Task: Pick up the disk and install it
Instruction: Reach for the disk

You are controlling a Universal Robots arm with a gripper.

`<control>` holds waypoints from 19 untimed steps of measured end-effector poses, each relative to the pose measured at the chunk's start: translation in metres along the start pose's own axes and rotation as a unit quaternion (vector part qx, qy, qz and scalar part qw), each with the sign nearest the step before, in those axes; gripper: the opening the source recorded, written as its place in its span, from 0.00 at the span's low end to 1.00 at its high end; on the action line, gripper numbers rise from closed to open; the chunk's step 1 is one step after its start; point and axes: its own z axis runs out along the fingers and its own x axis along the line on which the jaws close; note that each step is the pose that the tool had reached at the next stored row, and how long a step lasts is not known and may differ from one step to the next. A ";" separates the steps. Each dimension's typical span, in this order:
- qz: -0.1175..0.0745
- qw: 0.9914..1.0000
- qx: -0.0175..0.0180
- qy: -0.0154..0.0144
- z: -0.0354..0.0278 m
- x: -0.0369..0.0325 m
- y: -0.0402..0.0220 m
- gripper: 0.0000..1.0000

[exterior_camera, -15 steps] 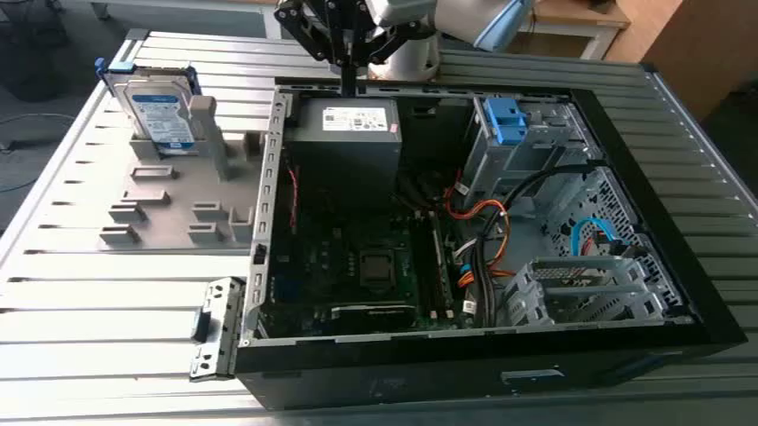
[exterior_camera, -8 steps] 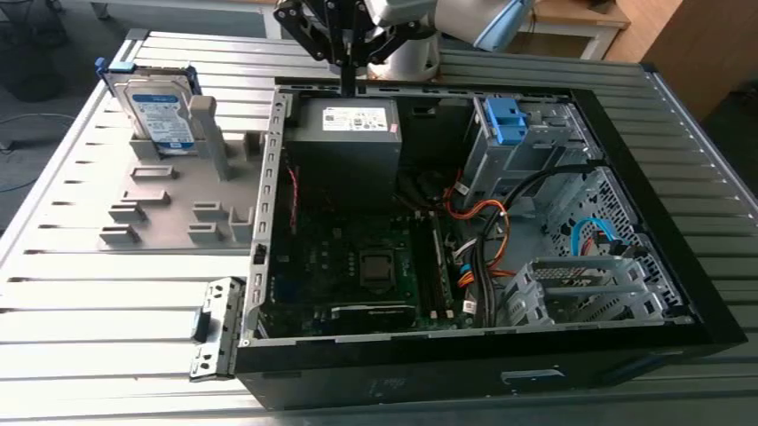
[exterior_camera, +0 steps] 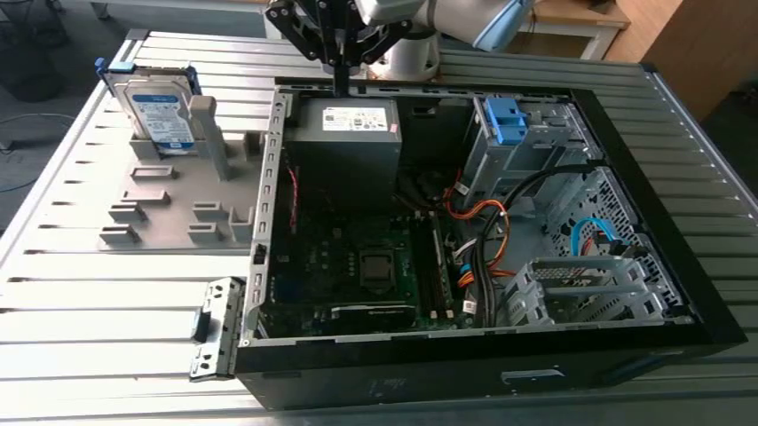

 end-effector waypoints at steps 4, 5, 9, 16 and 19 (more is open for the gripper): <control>0.000 1.000 0.000 0.000 -0.0001 0.0037 -0.0003 0.11; 0.000 1.000 0.000 0.000 0.0000 0.0045 -0.0003 0.11; 0.000 1.000 0.000 0.000 -0.0002 0.0077 -0.0006 0.11; 0.000 1.000 0.000 0.000 -0.0003 0.0134 -0.0010 0.11; 0.000 1.000 0.000 0.000 -0.0004 0.0151 -0.0011 0.11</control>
